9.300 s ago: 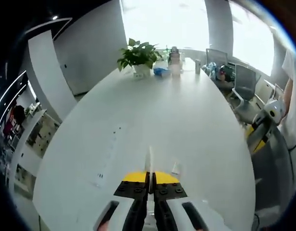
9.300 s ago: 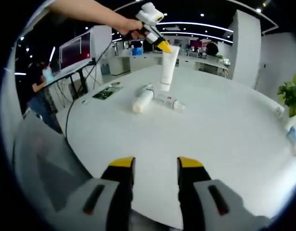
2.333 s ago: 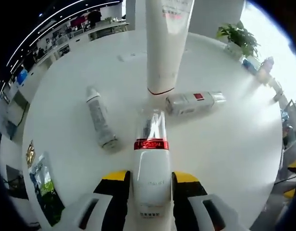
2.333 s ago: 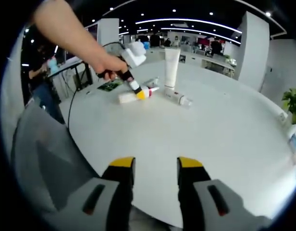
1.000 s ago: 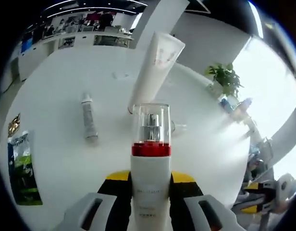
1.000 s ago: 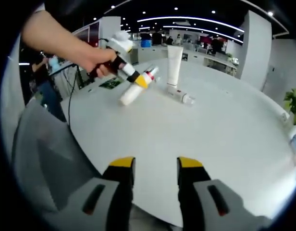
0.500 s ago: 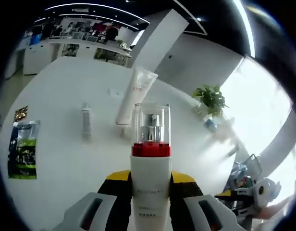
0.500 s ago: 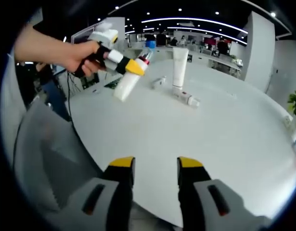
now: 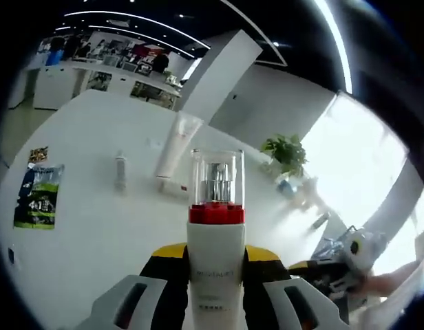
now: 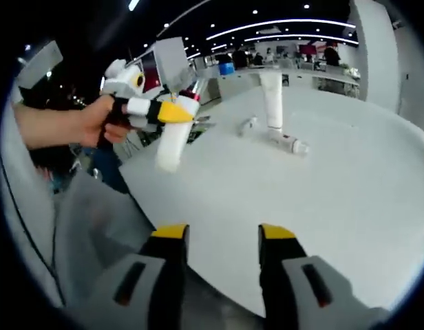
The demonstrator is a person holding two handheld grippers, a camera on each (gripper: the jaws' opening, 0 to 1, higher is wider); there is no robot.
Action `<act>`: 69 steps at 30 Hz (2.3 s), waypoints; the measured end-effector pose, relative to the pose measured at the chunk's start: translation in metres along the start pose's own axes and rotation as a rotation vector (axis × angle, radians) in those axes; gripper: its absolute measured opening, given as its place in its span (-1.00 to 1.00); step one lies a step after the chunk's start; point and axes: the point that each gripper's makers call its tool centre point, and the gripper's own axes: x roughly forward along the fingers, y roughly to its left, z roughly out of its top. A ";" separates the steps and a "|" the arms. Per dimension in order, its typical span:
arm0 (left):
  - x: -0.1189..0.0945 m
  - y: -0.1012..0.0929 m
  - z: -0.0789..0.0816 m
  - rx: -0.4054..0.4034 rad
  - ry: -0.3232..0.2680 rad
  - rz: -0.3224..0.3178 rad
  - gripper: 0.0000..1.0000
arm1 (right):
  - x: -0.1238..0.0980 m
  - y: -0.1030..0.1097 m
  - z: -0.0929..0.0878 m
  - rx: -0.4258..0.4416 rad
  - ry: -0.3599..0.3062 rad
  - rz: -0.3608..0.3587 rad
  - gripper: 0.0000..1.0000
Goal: Arrange the skincare products in the storage area until every visible bottle or jar stands upright without overlapping.
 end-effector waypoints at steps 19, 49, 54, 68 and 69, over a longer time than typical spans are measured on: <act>-0.014 -0.026 -0.019 0.005 -0.023 -0.021 -0.41 | 0.010 0.033 0.096 0.242 -0.242 0.215 0.07; 0.003 -0.086 -0.036 0.244 0.045 -0.049 -0.41 | 0.031 0.047 0.115 0.245 -0.189 0.196 -0.39; 0.002 -0.084 -0.038 0.258 0.039 -0.050 -0.40 | 0.028 0.053 0.113 0.160 -0.186 0.203 -0.42; -0.005 -0.076 -0.042 0.214 0.020 -0.072 -0.38 | 0.035 0.060 0.102 -0.025 -0.152 0.269 -0.44; -0.006 -0.075 -0.043 0.214 0.022 -0.072 -0.39 | 0.036 0.058 0.100 -0.034 -0.149 0.268 -0.44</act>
